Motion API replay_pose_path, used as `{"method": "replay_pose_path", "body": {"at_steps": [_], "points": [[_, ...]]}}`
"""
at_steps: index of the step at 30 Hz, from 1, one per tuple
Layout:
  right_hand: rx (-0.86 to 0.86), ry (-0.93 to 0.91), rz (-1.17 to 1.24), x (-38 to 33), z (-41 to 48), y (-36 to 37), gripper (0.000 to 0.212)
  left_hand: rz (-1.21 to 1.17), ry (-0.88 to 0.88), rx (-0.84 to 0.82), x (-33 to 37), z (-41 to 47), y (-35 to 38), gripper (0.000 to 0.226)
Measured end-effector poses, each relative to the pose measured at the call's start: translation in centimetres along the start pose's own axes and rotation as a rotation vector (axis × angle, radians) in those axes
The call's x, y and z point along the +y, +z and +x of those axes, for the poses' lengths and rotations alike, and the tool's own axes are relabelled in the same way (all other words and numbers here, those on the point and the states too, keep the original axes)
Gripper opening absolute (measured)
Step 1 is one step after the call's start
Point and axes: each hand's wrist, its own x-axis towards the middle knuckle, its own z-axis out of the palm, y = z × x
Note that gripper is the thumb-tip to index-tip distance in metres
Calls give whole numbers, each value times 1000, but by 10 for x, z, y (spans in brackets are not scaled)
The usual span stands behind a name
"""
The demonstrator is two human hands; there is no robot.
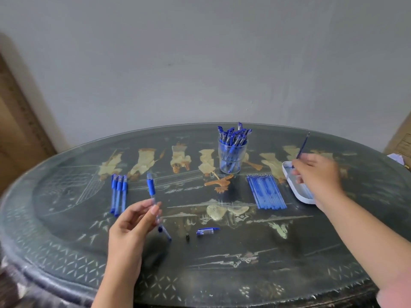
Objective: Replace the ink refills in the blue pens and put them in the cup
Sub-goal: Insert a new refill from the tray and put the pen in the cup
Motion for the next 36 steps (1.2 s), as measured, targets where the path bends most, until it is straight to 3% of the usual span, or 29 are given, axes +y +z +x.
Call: {"method": "replay_pose_path", "body": {"at_steps": [4,8,12,16,26,36], "points": [[-288,6,275,-35,-57,36,13,3,-5,6,1,-10,-5,30],[-556,14,499,-64,-119,77,12,0,-4,1,-2,-16,-13,20],[-669,0,532,-81,-159,114,10,20,2,-9,-3,-20,-18,16],[-731,-16,508,-91,-173,131,9,53,10,-22,-2,-21,-19,25],[-761,-70,446,-93,-175,139,9,69,-2,-21,-6,-20,-21,12],[-742,-440,80,-93,-160,143,9,100,-16,-21,-8,-19,-18,13]]}}
